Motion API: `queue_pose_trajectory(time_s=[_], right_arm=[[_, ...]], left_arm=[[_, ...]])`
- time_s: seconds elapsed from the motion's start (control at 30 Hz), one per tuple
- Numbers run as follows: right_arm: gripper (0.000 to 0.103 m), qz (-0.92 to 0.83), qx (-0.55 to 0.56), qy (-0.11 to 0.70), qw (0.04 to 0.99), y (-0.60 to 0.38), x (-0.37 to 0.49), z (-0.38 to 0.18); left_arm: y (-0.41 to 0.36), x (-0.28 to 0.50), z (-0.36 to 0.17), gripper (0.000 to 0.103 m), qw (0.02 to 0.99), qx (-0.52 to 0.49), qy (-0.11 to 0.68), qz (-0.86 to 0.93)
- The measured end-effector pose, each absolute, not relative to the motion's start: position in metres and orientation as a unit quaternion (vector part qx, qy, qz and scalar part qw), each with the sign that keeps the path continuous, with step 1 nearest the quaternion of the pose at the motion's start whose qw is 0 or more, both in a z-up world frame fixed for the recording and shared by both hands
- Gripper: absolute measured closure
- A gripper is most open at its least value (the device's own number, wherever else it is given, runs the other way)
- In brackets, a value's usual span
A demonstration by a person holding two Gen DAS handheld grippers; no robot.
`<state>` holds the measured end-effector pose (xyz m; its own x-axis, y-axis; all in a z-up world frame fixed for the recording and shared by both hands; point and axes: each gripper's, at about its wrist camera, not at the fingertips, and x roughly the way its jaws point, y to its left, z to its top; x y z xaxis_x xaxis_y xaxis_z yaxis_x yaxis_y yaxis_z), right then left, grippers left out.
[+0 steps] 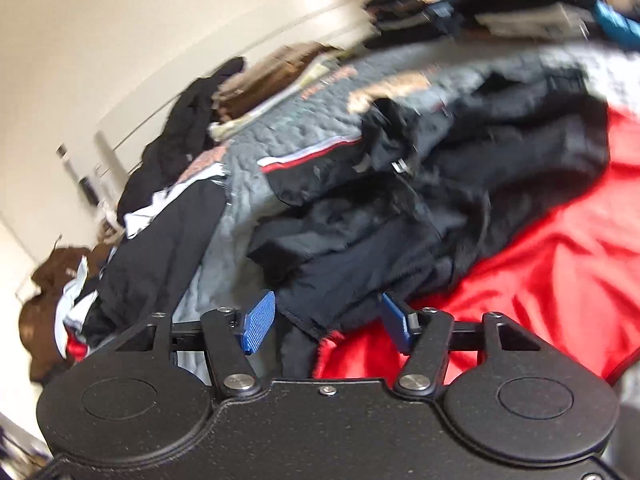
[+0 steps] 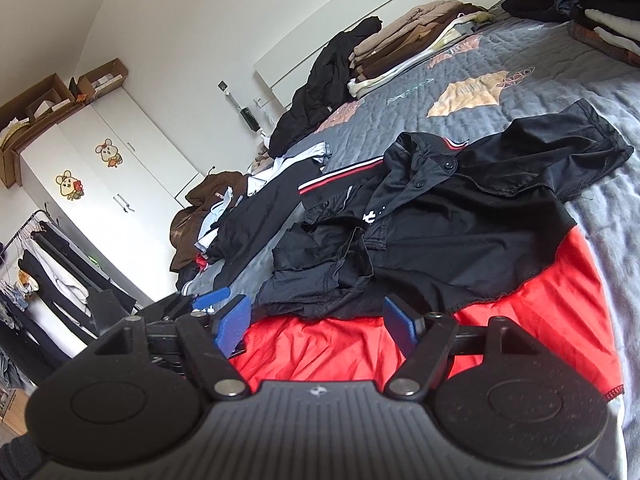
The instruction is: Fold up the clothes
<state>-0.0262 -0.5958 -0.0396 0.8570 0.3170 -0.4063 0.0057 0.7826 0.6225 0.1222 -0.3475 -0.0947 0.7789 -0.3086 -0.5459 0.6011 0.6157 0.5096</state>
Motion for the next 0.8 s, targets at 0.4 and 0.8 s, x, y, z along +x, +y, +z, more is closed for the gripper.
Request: queue_pose_trajectory(time_s=[0.4,0.8], right_arm=[[0.031,0.084,0.314,0.267,0.907,-0.593,-0.024,-0.047],[0.031,0.089,0.32,0.265,0.905,-0.593,-0.025,-0.044]], left_arm=[[-0.345,0.093,-0.123,0.1,0.829,0.462,0.129,-0.287],[-0.34,0.099,-0.078,0.029,0.836,0.38,0.192,-0.347]])
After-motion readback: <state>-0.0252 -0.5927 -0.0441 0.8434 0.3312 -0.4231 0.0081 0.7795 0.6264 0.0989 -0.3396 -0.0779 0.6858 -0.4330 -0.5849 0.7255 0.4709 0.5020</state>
